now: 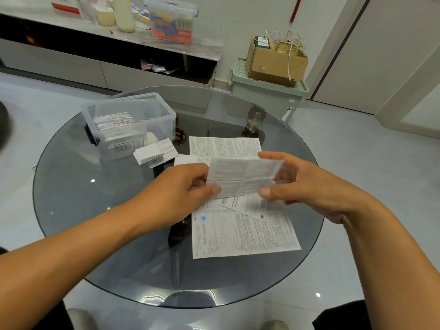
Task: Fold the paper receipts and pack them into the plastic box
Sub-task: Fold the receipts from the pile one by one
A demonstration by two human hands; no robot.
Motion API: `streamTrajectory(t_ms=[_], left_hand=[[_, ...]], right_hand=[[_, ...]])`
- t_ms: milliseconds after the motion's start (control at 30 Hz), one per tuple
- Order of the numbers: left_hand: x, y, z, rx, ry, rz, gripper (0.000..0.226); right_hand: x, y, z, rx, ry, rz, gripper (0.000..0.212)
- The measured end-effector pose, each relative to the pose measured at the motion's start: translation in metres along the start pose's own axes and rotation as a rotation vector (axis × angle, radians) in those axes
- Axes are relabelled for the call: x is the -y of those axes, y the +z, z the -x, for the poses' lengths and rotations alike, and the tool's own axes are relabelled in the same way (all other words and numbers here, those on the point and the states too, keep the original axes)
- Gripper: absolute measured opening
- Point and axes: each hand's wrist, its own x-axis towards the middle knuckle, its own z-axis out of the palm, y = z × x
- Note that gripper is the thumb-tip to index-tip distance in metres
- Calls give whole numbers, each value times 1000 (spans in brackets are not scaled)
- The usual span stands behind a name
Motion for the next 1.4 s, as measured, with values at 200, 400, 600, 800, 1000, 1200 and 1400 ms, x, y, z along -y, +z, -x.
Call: streamTrajectory(t_ms=[200,400,600,800,1000,1200,1400], left_hand=[[0,2,-2,-79,-80,-60,49],[6,5,-1,-162,6,-348,91],[10,1,-1,17,141,-644,48],[6,-2,-3,105,147,-716,51],[11,-1,-4,86,157,-674,53],[8,-3,-3,106,162,-662,47],[4,-3,-2,135,170,-692,51]], right_hand=[[-8,39,-22,-265,80,69,57],[-6,54,-28,-487,134,423,76],[-3,47,-29,-468,155,178,64],[3,50,-29,-520,-6,-138,51],[-3,54,-33,-555,2,-355,59],[-5,57,-31,-536,51,-87,65],[8,74,-22,-487,-242,-55,41]])
